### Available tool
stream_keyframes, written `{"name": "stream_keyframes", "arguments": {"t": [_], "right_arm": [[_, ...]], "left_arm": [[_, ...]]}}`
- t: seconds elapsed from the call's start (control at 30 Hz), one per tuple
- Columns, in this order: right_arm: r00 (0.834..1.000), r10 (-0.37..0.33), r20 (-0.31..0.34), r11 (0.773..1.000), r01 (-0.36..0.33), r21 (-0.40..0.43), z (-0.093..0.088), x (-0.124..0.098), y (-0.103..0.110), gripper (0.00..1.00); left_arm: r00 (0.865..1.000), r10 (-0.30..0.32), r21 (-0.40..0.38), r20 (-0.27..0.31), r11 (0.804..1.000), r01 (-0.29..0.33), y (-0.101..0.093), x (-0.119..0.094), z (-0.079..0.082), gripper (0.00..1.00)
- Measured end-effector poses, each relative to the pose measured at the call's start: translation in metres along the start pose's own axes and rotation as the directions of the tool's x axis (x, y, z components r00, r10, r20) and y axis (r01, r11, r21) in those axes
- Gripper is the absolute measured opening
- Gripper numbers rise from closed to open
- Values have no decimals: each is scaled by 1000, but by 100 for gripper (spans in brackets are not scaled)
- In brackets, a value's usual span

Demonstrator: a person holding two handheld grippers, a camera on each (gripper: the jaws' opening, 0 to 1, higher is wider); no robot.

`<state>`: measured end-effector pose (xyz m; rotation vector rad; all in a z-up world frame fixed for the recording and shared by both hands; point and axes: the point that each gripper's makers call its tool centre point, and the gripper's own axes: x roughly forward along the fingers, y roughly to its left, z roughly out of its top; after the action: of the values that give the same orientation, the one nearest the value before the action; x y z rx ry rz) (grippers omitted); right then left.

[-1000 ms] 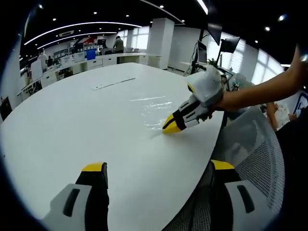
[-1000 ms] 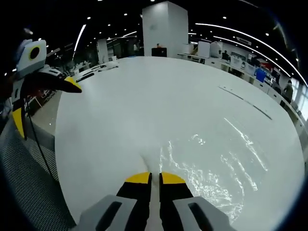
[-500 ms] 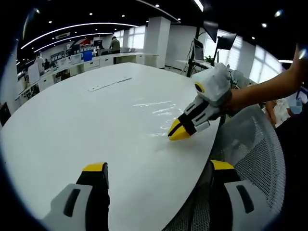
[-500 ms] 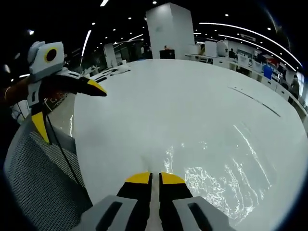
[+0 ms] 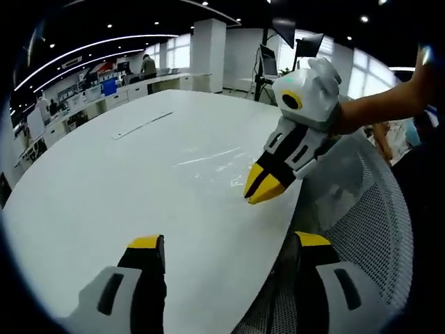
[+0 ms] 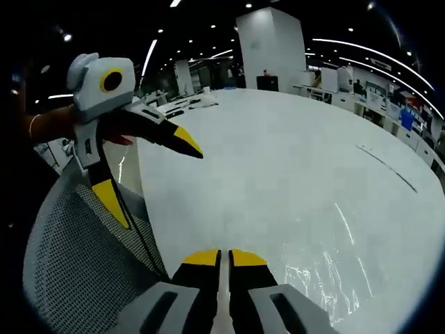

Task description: Open the resealable bag by pulling the two sides of the seal apart until the entire bag opening is separated and visibly accessible.

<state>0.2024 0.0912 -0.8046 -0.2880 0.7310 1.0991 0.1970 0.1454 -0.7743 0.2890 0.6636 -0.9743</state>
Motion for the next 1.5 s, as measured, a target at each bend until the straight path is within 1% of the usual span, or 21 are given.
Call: {"name": "stream_keyframes", "arguments": {"t": [0.07,0.1,0.2,0.33,0.5,0.53,0.57,0.6,0.63,0.73,0.8,0.93,0.97,1.03,1.07,1.17,1.2,1.37,1.4,1.43,1.5], "right_arm": [[1000,11,-5,1000,-11,-17,1,-1,6,0],[1000,15,-6,1000,-16,-23,2,-2,8,0],[999,35,-13,998,-36,-49,2,-3,17,0],[997,55,-46,993,-59,-106,-1,-5,27,0],[995,75,-67,986,-84,-141,-5,-4,38,0],[995,77,-70,986,-87,-146,-5,-4,39,0],[994,80,-73,985,-90,-150,-5,-4,41,0],[994,81,-76,984,-92,-152,-5,-4,41,0],[994,83,-78,984,-94,-155,-6,-3,42,0],[993,89,-79,983,-101,-154,-5,-3,45,0],[992,92,-81,982,-104,-157,-5,-2,46,0],[992,93,-90,980,-107,-167,-6,-2,48,0],[991,93,-94,979,-108,-173,-6,-2,49,0],[990,88,-113,973,-110,-202,-9,-2,50,0],[988,85,-128,968,-112,-223,-11,-2,51,0],[986,88,-140,963,-120,-242,-12,-2,55,0],[986,90,-139,963,-122,-242,-12,-1,55,0],[986,100,-137,962,-130,-239,-9,0,59,0],[985,101,-138,961,-132,-241,-9,0,60,0],[984,99,-146,958,-134,-255,-9,1,60,0],[985,91,-149,957,-127,-261,-8,1,60,0]], "left_arm": [[1000,-8,18,-5,1000,8,-4,1,0,61],[1000,-12,23,-7,1000,12,-6,2,1,60],[1000,-21,39,-11,999,21,-10,4,2,61],[999,-30,83,-24,996,32,-14,5,3,59],[997,-35,190,-73,981,49,-19,9,1,55],[995,-34,225,-98,973,55,-20,9,-1,55],[991,-26,277,-130,959,62,-20,9,-4,55],[989,-17,313,-144,948,62,-21,10,-5,54],[986,-9,363,-165,929,69,-22,12,-6,53],[980,-7,441,-199,893,96,-28,15,-9,49],[976,-4,483,-219,868,112,-32,18,-11,46],[974,-6,525,-226,842,126,-41,21,-10,43],[973,-8,541,-230,830,135,-44,22,-9,42],[971,-6,568,-237,810,144,-46,22,-9,39],[970,-4,586,-244,796,151,-47,23,-11,38],[963,-12,604,-269,776,179,-51,24,-15,29],[962,-14,607,-272,773,183,-52,25,-16,26],[956,-19,627,-292,751,207,-54,25,-19,24],[955,-22,629,-295,748,212,-55,24,-19,22],[955,-41,623,-293,750,223,-59,24,-18,20],[955,-41,620,-295,752,224,-59,24,-18,18]]}}
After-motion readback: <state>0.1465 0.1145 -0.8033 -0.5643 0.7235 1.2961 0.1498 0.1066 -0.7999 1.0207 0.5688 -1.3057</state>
